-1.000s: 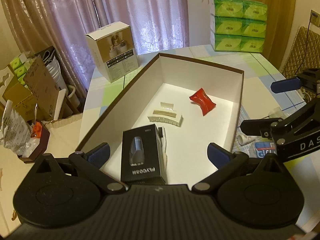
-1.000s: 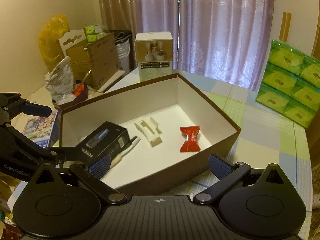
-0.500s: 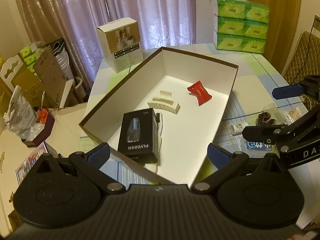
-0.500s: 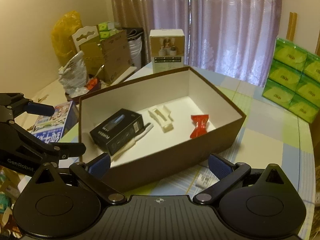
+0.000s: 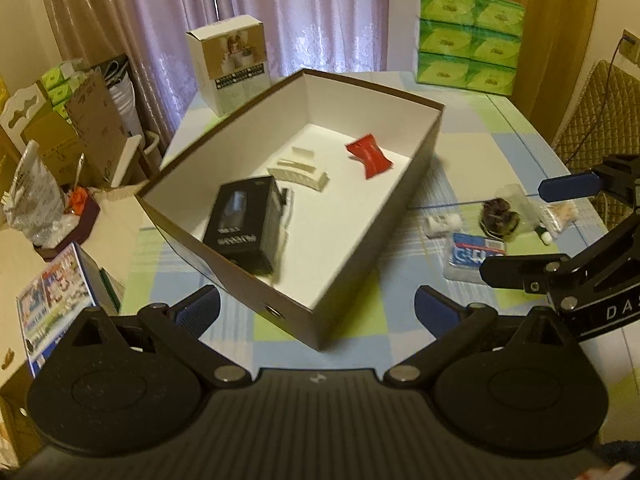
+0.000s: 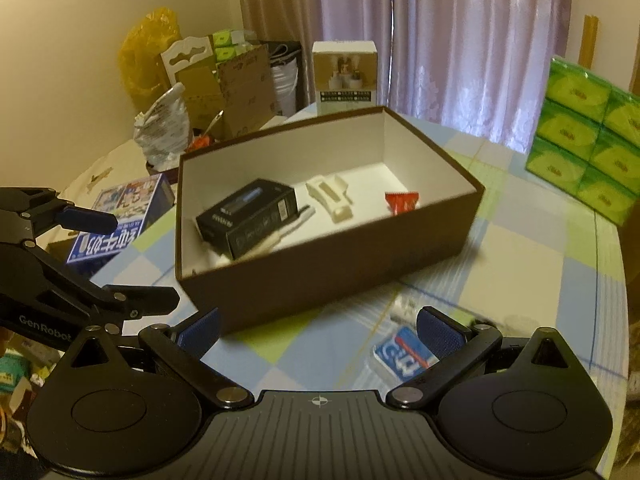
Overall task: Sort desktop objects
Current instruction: 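Move both tools away from the box toward the loose items on the table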
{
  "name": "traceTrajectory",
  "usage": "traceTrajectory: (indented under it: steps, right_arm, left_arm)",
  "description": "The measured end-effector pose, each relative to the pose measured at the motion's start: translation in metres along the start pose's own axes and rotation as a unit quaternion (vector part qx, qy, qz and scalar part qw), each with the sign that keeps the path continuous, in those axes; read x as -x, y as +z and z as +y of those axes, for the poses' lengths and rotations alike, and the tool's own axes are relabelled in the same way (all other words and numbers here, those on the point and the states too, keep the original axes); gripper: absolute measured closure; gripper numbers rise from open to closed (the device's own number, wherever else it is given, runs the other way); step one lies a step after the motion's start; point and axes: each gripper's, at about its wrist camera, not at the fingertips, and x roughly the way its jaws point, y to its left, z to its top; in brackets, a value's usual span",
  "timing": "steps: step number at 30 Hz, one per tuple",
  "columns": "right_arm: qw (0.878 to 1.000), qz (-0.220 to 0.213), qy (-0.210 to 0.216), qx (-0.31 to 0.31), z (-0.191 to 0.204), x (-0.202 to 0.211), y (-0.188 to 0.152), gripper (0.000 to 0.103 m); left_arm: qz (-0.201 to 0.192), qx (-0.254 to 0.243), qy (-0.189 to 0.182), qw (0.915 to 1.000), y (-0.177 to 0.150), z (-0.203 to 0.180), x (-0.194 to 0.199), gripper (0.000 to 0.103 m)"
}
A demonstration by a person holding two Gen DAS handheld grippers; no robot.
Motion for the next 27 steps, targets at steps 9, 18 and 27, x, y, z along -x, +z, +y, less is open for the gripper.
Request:
traceTrajectory:
  steps: [9,18,27]
  right_arm:
    - [0.999,0.031,-0.009,-0.023,-0.025,0.014,-0.036,0.002]
    - [0.995,0.055,-0.054,-0.068,-0.066,0.023,-0.071,0.002]
    - [0.983,0.049,-0.11,-0.136,-0.107,0.024,-0.094,0.002]
  left_arm:
    - [0.021,0.001,-0.024,0.9995,-0.02,-0.03,-0.004,0.001]
    - [0.029,-0.015,-0.056,0.9979,-0.027,-0.066,-0.022,0.001]
    - [0.023,-0.046,-0.079,0.9955,-0.022,-0.099,-0.056,0.001]
